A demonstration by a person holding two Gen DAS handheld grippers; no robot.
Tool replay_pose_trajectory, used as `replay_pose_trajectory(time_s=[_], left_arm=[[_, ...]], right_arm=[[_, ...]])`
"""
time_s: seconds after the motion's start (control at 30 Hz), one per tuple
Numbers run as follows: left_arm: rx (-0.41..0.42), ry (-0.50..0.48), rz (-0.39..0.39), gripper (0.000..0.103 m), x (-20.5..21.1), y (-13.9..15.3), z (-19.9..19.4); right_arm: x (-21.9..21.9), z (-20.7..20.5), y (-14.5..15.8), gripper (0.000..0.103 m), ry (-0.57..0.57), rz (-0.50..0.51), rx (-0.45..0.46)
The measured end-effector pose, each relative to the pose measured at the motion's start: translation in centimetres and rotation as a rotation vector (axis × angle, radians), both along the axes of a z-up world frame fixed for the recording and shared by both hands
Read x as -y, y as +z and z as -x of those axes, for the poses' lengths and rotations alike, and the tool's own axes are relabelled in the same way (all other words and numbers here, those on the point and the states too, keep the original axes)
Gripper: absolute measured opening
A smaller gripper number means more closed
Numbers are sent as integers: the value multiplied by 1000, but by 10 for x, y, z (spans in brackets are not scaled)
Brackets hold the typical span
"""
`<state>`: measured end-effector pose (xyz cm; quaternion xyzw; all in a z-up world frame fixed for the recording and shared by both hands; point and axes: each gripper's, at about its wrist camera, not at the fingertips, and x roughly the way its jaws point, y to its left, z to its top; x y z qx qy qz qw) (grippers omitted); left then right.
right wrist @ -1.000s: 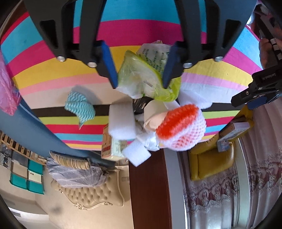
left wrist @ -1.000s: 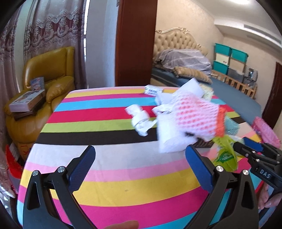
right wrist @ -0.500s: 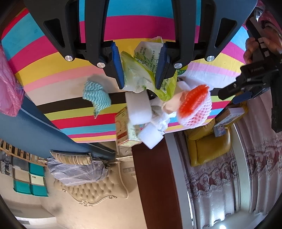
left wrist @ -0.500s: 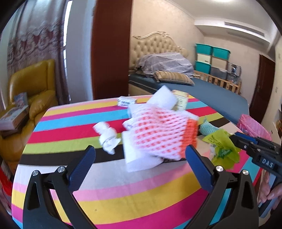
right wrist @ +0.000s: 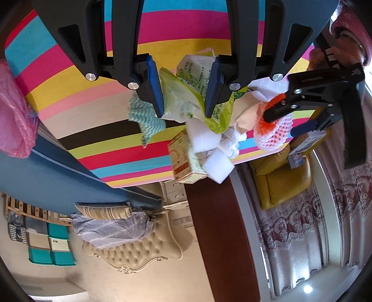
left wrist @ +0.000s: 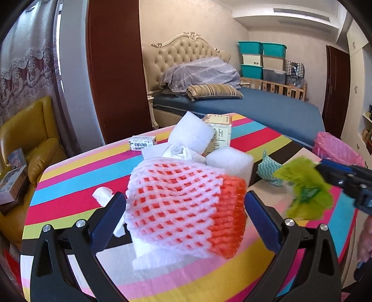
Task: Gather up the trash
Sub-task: 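Grasp the pink-orange foam fruit net with the left gripper while the right holds the bag, then carry both items to the pink bin and open both grippers over it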
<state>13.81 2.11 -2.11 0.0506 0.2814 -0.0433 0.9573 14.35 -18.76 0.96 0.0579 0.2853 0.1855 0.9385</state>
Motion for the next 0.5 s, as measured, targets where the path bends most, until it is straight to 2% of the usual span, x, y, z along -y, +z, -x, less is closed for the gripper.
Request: replay_pose_trajectory(time_s=[0.03, 0.07, 0.1, 0.13, 0.2, 0.23, 0.33, 0.5], left_arm=[[1, 1, 0, 90, 0, -1, -3], [3, 4, 3, 80, 0, -1, -5], [9, 4, 9, 65, 0, 0, -7], [15, -1, 18, 58, 0, 1, -7], [35, -17, 35, 26, -2, 6, -7], [38, -19, 41, 20, -3, 7, -6], [60, -9, 48, 9, -7, 11, -2], [107, -7, 42, 9, -6, 23, 7]], right_arm=[[3, -1, 0, 36, -8, 1, 0], [5, -2, -1, 36, -14, 1, -2], [7, -2, -1, 36, -18, 0, -4], [8, -3, -2, 36, -23, -1, -6], [11, -4, -4, 36, -31, -5, -12], [12, -5, -5, 36, -33, -5, -14], [14, -7, -6, 36, -34, -8, -16], [19, -8, -2, 36, -37, -23, 0]])
